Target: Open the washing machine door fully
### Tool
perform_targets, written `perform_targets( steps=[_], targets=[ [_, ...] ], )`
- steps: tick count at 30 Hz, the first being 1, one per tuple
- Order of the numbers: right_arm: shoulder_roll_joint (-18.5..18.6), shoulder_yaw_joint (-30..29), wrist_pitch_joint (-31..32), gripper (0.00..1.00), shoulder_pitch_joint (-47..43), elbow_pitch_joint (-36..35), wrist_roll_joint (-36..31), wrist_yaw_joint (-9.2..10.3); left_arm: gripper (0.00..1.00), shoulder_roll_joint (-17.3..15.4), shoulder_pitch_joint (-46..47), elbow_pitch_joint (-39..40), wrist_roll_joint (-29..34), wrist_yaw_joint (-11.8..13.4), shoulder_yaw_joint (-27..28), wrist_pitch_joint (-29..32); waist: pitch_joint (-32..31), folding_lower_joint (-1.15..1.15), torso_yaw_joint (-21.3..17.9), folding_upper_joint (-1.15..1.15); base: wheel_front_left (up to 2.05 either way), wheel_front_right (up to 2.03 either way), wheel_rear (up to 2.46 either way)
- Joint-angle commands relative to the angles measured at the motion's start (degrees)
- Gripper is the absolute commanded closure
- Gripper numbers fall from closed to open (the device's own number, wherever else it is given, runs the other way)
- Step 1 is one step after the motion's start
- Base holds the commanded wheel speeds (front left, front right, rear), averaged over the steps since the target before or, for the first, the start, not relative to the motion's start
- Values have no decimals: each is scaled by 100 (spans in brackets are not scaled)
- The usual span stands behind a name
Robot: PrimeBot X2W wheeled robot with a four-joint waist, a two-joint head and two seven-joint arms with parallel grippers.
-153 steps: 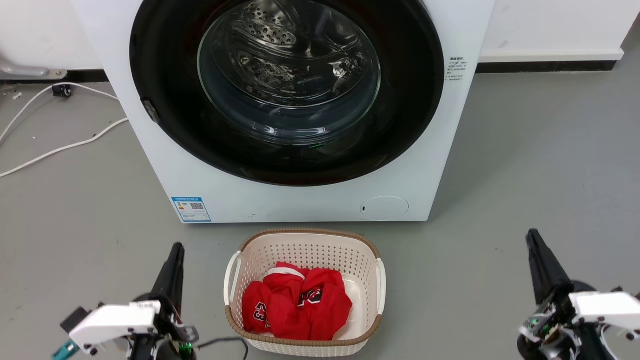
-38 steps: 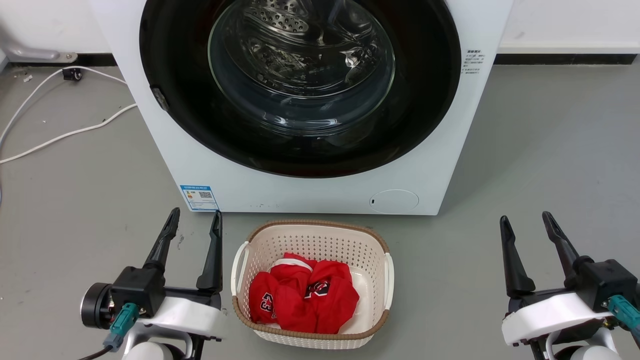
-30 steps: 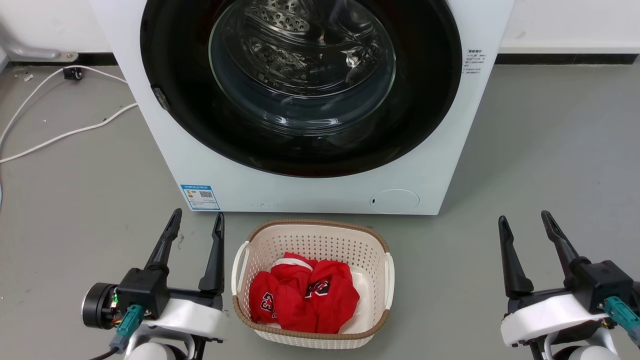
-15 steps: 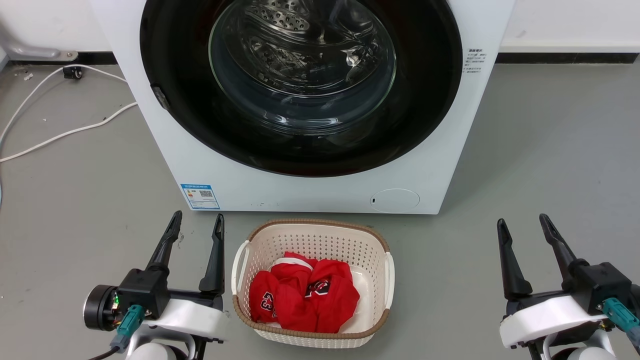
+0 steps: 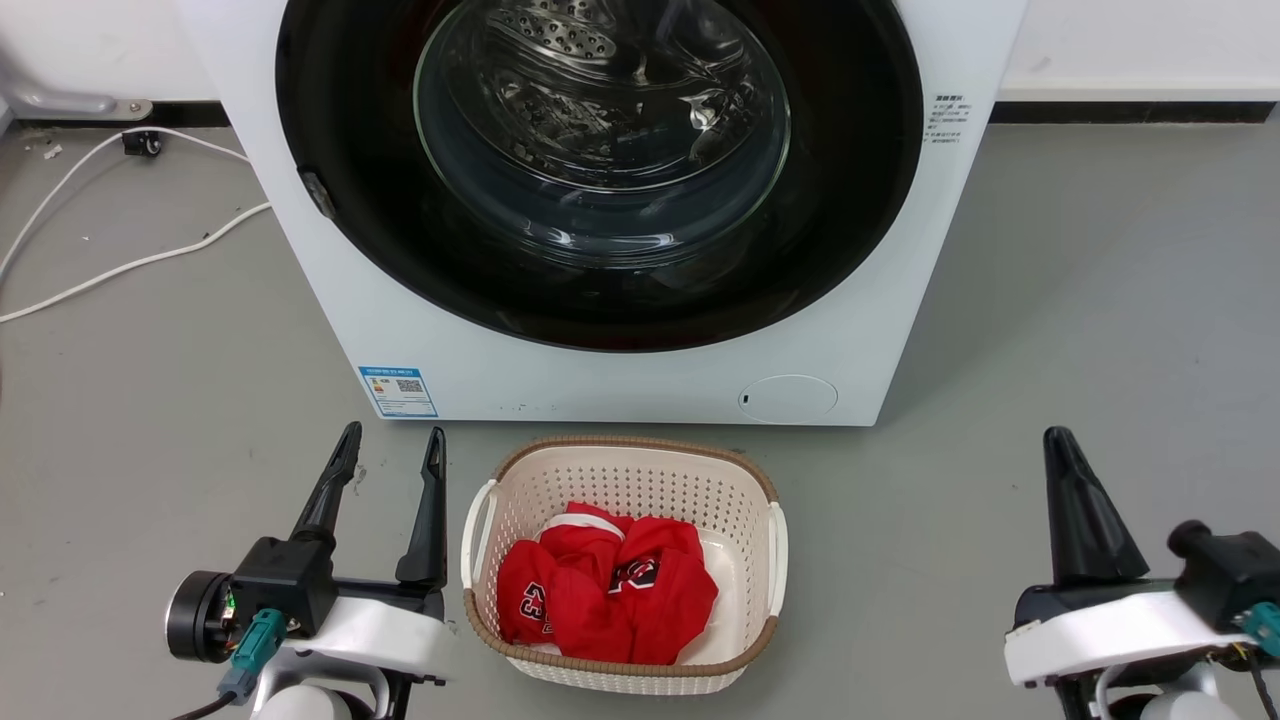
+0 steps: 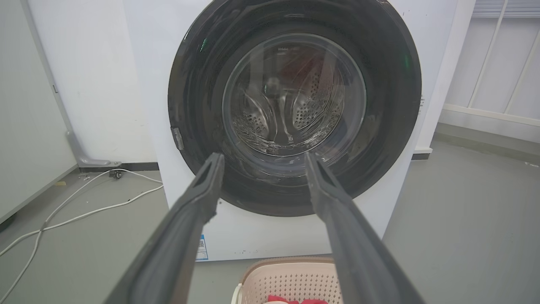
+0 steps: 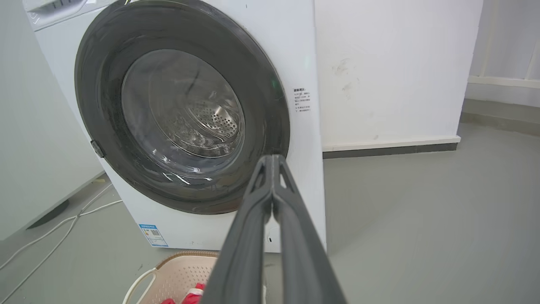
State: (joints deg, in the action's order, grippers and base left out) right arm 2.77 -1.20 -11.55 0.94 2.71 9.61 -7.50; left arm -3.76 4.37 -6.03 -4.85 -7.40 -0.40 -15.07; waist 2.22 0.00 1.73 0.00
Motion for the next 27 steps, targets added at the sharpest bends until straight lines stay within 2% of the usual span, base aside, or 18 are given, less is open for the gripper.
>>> perform_targets(
  steps=[1,3,11,17,23,27],
  targets=[
    [19,-33,-83,100,86,41,298,2,0,6,59,-15,-30,-9,8,-14,7,0,-3,0,0,0,0],
    [19,-60,-162,100,133,80,702,2,0,7,63,-19,-37,-10,8,-14,11,0,-6,0,0,0,0],
    [18,-122,-350,100,481,457,3194,1,0,16,103,3,-42,-11,57,-14,115,0,-33,0,0,0,0],
    [19,-334,-361,100,1152,847,5170,1,0,28,227,85,-76,-13,153,-14,364,0,-87,0,0,0,0],
    [19,-501,-274,100,2026,1239,6494,0,0,33,366,172,-86,-13,225,-14,637,0,-139,0,0,0,0],
    [117,-735,115,100,2851,1648,6923,1,0,28,504,235,-93,-14,255,-14,887,0,-176,0,0,0,0]
  ],
)
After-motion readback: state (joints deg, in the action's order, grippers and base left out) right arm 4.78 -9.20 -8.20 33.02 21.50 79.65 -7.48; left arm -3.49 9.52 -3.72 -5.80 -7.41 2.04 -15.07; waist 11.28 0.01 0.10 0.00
